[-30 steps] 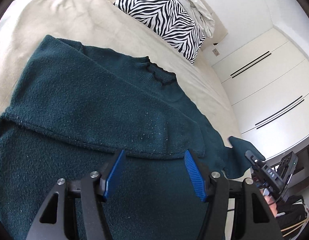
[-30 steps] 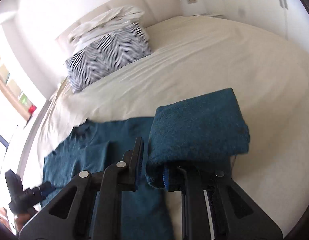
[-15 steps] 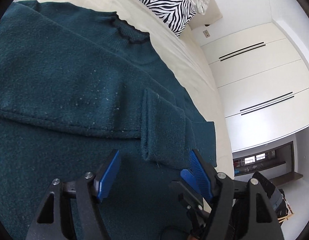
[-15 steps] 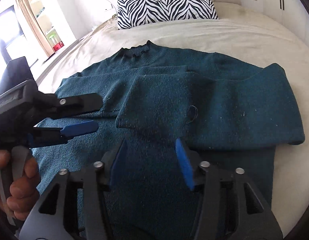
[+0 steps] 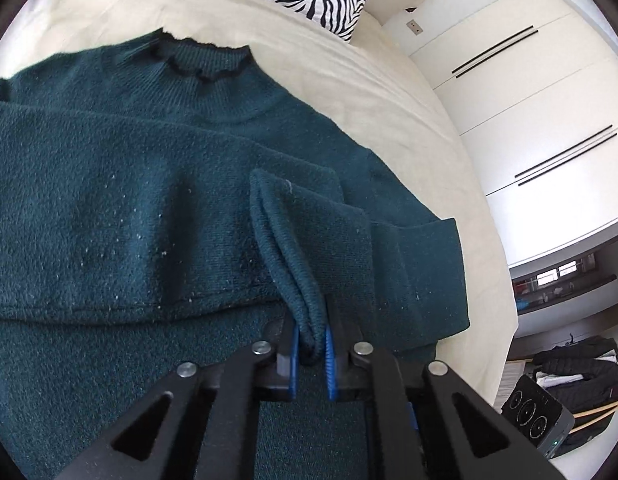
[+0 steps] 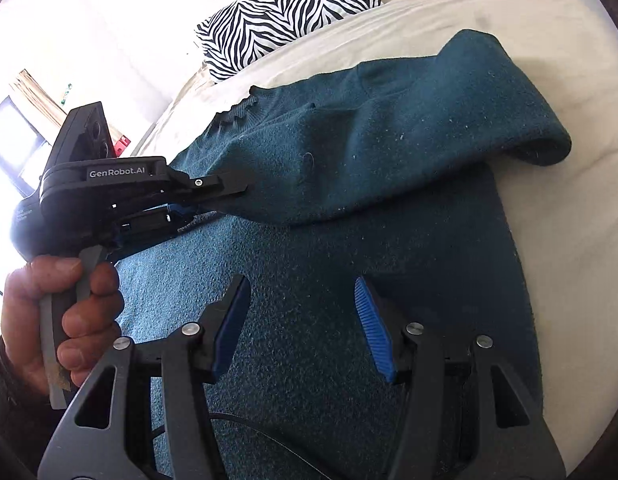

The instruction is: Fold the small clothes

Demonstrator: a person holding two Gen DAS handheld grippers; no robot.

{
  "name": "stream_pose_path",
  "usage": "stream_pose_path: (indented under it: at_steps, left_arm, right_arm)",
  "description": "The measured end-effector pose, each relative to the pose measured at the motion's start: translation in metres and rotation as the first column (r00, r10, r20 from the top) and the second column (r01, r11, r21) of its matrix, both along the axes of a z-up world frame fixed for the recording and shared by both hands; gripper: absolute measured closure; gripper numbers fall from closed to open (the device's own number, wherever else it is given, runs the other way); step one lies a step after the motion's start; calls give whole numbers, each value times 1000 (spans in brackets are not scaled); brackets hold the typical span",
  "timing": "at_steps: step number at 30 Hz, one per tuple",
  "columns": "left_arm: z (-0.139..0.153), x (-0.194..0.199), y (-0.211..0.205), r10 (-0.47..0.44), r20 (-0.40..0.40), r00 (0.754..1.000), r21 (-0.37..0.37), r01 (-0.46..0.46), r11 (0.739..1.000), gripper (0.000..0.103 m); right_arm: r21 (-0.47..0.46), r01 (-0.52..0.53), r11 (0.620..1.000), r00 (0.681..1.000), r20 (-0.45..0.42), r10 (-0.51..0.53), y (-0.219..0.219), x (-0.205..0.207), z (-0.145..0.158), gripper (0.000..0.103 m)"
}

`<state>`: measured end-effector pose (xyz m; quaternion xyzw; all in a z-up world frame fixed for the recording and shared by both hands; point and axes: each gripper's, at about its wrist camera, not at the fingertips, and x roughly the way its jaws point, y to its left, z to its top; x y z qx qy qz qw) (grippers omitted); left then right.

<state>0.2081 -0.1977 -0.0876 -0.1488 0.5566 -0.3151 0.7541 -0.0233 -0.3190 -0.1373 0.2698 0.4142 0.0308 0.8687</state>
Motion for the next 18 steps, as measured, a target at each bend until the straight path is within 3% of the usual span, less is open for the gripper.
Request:
stream_pose_path:
  at_steps: [6, 10, 14, 18]
  left_arm:
    - [41, -3, 17, -16, 136, 991, 11, 14, 1000, 93]
    - [64, 5, 48, -18, 241, 970, 67, 2, 998, 93]
    - [58, 21, 90, 24, 257, 966, 92, -49, 995, 93]
    - [34, 38, 121, 82, 239, 967, 122, -114, 986, 93]
  right_arm:
    - [-4, -3, 1000, 1000, -3, 3, 1, 5, -1, 50]
    - [3, -6, 1000, 1000, -6, 6, -3, -4, -1, 50]
    - [5, -5, 1000, 1000, -15, 5, -5, -6, -3, 50]
    - [-13, -9, 1000, 1000, -23, 9, -1, 3, -3, 50]
